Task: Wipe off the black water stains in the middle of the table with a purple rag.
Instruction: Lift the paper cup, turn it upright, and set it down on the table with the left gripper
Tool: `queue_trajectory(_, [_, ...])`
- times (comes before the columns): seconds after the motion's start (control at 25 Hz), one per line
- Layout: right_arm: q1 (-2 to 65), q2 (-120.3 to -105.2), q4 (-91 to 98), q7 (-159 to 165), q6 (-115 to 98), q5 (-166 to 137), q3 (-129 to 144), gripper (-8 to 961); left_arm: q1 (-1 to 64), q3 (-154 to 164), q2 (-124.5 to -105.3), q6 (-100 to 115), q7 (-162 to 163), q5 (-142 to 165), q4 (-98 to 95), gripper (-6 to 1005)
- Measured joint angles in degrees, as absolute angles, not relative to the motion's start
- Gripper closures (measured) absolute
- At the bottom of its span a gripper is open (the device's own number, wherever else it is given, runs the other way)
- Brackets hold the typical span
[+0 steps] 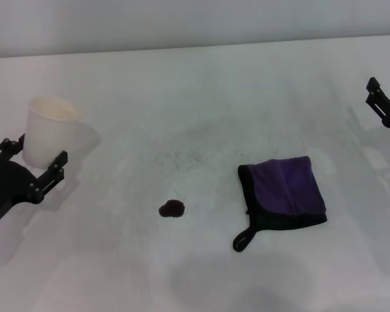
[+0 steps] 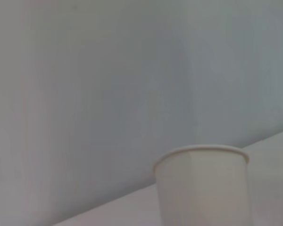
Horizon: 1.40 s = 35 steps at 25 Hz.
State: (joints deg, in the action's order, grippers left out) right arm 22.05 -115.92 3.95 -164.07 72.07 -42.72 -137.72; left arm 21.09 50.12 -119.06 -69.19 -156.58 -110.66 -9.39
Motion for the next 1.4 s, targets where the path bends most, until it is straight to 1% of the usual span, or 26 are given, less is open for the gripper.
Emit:
queue_trajectory(0.44, [21.79, -115.92, 3.95, -164.07, 71.98, -42.71, -137.72, 102, 22.36, 50.33, -118.92, -68.38, -153.98, -110.44, -8.03, 293])
queue_trajectory(0.64, [21.58, -115.99, 4.12, -164.06, 71.97, -42.71, -137.72, 102, 22.38, 51.81, -119.23, -66.42, -154.38, -110.36, -7.23, 294])
queue_trajectory(1.4, [21.80, -116.02, 4.13, -164.00, 71.97, -42.71, -137.72, 102, 22.07, 52.36, -119.36, -64.05, -157.48, -110.46, -5.21, 285])
